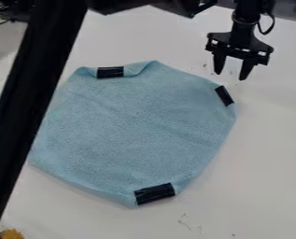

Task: Unfold the cloth to top right

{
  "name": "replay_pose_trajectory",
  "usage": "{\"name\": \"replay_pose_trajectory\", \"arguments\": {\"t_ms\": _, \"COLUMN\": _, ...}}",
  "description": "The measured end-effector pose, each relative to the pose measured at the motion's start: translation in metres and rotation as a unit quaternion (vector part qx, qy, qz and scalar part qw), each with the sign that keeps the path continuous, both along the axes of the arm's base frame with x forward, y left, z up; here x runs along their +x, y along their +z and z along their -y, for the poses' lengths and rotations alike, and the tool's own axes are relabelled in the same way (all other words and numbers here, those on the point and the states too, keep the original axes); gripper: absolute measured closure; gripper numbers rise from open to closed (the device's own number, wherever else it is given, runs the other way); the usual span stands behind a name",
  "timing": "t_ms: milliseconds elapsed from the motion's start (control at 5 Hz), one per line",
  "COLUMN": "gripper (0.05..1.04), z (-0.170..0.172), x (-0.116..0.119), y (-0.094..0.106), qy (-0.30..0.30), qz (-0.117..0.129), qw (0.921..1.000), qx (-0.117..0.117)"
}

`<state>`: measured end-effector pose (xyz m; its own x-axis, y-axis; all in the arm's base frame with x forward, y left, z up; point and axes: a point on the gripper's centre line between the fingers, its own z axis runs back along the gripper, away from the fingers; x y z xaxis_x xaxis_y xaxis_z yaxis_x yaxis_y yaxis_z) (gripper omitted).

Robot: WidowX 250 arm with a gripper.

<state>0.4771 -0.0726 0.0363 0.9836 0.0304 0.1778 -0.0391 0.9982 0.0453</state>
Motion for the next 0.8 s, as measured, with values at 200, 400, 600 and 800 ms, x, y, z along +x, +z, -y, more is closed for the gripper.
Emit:
{"name": "replay_pose_trajectory", "arguments": {"t_ms": 200, "gripper": 0.086, "z": -0.001, "x": 0.0, "y": 0.015, "qy": -0.007, "qz": -0.054, "qw": 0.9981, "qx": 0.03}}
{"name": "replay_pose_trajectory", "arguments": {"t_ms": 400, "gripper": 0.082, "z": -0.01, "x": -0.032, "y": 0.005, "qy": 0.01, "qz": -0.095, "qw": 0.9945, "qx": 0.043}}
{"name": "replay_pose_trajectory", "arguments": {"t_ms": 600, "gripper": 0.082, "z": -0.037, "x": -0.063, "y": 0.021, "qy": 0.048, "qz": -0.051, "qw": 0.9973, "qx": 0.021}}
{"name": "replay_pose_trajectory", "arguments": {"t_ms": 800, "gripper": 0.082, "z": -0.049, "x": -0.081, "y": 0.015, "qy": 0.055, "qz": -0.032, "qw": 0.998, "qx": 0.002}}
